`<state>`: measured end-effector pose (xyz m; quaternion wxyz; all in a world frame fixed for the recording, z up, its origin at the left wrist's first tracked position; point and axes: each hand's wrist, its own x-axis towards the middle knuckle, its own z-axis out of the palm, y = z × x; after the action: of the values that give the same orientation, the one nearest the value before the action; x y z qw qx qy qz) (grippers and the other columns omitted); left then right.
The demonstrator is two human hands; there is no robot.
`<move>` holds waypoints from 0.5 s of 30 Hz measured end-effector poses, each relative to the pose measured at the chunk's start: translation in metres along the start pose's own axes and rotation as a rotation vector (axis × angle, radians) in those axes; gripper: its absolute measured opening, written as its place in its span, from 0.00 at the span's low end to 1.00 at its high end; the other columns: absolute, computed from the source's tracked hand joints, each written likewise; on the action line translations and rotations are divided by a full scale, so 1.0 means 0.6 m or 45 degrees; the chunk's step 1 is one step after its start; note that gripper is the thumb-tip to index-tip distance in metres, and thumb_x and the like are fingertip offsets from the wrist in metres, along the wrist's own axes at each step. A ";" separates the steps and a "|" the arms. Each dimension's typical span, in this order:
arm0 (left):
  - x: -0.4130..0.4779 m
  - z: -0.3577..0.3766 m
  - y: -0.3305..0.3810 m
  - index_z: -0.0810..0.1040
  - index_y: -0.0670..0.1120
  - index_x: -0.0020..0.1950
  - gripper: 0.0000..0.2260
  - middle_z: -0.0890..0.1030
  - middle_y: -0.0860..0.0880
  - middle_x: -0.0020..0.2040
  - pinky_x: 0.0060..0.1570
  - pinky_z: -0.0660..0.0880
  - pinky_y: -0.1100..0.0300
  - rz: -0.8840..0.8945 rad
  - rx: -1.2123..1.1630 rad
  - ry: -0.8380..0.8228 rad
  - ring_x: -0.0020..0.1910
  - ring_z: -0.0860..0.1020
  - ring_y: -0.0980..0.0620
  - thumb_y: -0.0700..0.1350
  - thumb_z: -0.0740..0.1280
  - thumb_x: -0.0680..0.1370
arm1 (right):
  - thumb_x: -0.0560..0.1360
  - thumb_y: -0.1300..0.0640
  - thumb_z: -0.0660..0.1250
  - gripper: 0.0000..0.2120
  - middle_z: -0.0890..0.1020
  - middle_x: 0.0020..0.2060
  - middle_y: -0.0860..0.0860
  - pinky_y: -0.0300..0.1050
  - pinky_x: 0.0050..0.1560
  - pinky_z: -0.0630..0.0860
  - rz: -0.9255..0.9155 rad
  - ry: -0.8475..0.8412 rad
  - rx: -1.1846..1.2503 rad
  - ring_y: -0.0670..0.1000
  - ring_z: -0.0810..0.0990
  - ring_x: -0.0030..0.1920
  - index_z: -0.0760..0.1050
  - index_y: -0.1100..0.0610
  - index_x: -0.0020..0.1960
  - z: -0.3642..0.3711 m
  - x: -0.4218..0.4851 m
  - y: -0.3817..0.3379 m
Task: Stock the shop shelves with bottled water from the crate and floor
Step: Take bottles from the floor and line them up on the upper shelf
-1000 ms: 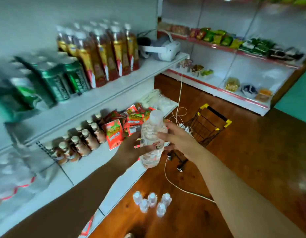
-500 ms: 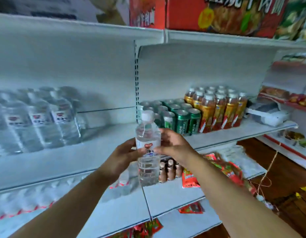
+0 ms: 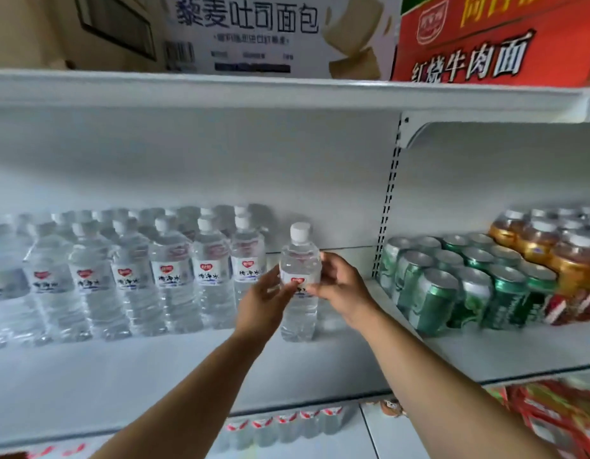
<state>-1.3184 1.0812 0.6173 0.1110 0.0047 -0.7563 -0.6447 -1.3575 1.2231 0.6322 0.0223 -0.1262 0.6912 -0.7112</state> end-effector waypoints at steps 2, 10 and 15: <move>0.016 0.010 -0.010 0.73 0.56 0.64 0.17 0.82 0.49 0.48 0.52 0.74 0.56 -0.031 0.066 0.091 0.51 0.81 0.49 0.47 0.68 0.75 | 0.67 0.79 0.65 0.22 0.79 0.51 0.55 0.40 0.46 0.79 0.015 0.031 0.008 0.50 0.79 0.49 0.72 0.55 0.50 0.000 0.024 0.011; 0.062 0.064 -0.030 0.60 0.47 0.73 0.26 0.73 0.43 0.66 0.58 0.69 0.57 -0.082 0.491 0.273 0.63 0.74 0.43 0.41 0.63 0.77 | 0.66 0.76 0.68 0.23 0.79 0.55 0.57 0.53 0.60 0.75 0.021 -0.013 -0.103 0.54 0.78 0.55 0.71 0.58 0.56 -0.005 0.127 0.036; 0.077 0.093 -0.065 0.52 0.44 0.76 0.30 0.64 0.42 0.73 0.66 0.64 0.54 -0.206 0.500 0.275 0.70 0.66 0.42 0.40 0.62 0.77 | 0.66 0.75 0.69 0.22 0.79 0.52 0.54 0.53 0.59 0.75 0.024 -0.048 -0.101 0.53 0.78 0.53 0.72 0.53 0.51 -0.001 0.183 0.052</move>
<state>-1.3784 1.1219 0.5785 0.1363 0.1558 -0.8481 -0.4877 -1.4682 1.1996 0.6176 0.0371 -0.1339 0.7196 -0.6804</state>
